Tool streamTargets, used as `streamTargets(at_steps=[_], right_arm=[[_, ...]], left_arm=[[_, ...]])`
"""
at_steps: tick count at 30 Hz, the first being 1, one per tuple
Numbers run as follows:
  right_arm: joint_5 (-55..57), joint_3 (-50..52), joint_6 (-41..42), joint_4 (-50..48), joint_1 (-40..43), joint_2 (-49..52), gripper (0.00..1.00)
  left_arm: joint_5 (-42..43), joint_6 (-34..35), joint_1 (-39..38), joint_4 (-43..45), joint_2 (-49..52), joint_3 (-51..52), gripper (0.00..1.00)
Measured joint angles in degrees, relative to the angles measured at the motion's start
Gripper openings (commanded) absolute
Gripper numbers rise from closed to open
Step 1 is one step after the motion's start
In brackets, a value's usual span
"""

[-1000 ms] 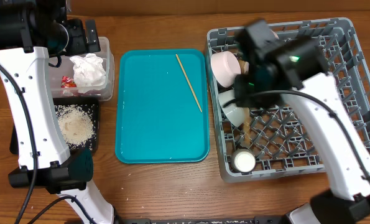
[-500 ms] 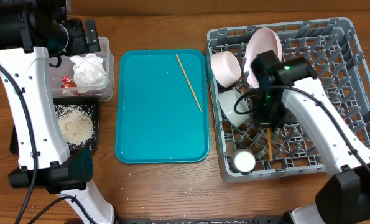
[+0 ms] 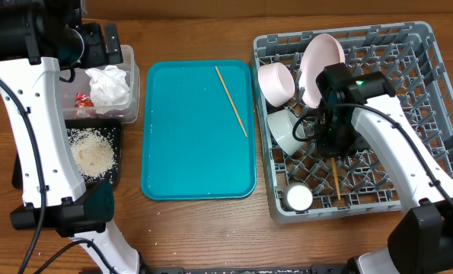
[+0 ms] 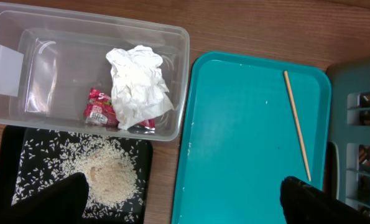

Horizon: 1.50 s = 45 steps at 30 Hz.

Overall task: Sort waste into correct bins and load items into the dishwasher
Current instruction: 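Carry the chopstick right and drop it into the rack, then return the right gripper to the tray and grasp the second chopstick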

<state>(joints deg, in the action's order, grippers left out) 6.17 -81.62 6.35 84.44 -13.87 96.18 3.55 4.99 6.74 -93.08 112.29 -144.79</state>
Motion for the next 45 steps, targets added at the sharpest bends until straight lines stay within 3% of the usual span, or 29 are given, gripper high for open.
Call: streamTargets(at_steps=[4,8,10,15,19,26,38,45], right_arm=[[-0.4,0.0,-0.3,-0.3,0.0,0.0,0.36],[-1.1,0.0,-0.4,-0.4,0.0,0.0,0.38],[-2.0,-0.8,-0.4,0.0,0.0,0.0,0.47],[-9.1,-9.9,-0.4,-1.4,-0.1,0.1,0.47],[-16.0,-17.7,0.5,-8.4,-2.1,0.1,0.52],[-14.8,-19.2,4.1,-18.9,-12.0,3.3,0.55],[-7.6,-34.1,0.2,-14.1,-17.3,24.9,0.55],[-6.2,-34.9,-5.3,-14.4,-19.0,30.9,0.54]], left_arm=[[0.0,0.0,0.0,0.0,0.0,0.0,1.0],[0.0,0.0,0.0,0.0,0.0,0.0,1.0],[0.0,0.0,0.0,0.0,0.0,0.0,1.0],[0.0,0.0,0.0,0.0,0.0,0.0,1.0],[0.0,0.0,0.0,0.0,0.0,0.0,1.0],[0.0,0.0,0.0,0.0,0.0,0.0,1.0],[0.0,0.0,0.0,0.0,0.0,0.0,1.0],[0.0,0.0,0.0,0.0,0.0,0.0,1.0]])
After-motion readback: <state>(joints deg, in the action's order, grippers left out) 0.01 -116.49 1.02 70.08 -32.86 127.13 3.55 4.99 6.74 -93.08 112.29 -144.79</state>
